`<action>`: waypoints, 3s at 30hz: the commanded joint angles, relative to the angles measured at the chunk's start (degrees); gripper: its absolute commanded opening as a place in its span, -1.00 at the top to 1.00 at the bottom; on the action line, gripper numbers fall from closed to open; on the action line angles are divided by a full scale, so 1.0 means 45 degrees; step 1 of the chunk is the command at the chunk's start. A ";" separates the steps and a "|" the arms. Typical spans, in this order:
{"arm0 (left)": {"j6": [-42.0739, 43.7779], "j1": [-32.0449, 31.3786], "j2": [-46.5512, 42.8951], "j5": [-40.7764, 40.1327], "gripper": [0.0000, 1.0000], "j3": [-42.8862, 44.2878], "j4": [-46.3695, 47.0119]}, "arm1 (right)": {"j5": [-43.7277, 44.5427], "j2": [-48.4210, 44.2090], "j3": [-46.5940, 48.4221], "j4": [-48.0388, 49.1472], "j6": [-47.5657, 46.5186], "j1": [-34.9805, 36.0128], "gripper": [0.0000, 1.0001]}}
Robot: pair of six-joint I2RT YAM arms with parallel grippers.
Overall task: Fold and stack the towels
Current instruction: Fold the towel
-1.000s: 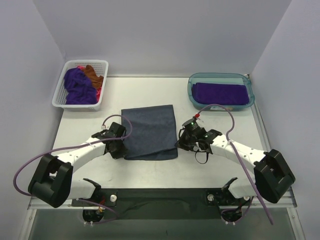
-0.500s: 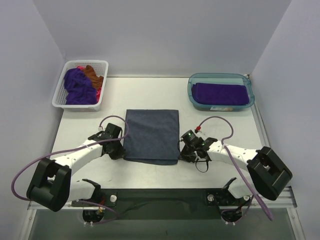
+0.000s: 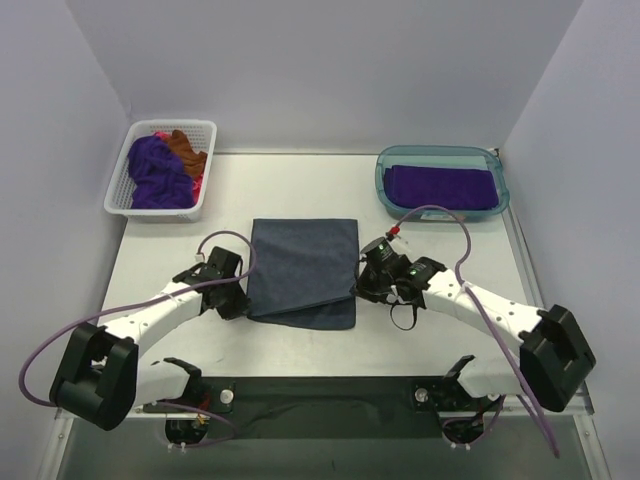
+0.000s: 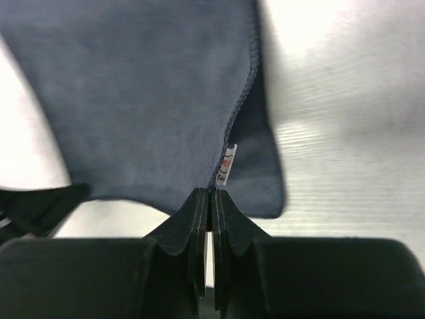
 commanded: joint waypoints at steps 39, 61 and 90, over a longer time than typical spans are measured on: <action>0.0633 0.0746 -0.1550 0.0601 0.92 0.0916 -0.1277 | -0.0093 -0.1950 0.0827 -0.3402 0.1327 0.1677 1.00; 0.0868 0.0961 -0.1746 -0.0024 0.90 -0.0139 -0.1278 | -0.2788 0.0979 -0.1127 -0.1391 0.1564 0.2011 0.82; 0.2136 0.1918 -0.3131 -0.1078 -0.34 0.1420 -0.3210 | -0.5546 0.0923 0.1489 -0.2405 -0.5015 0.1895 -0.05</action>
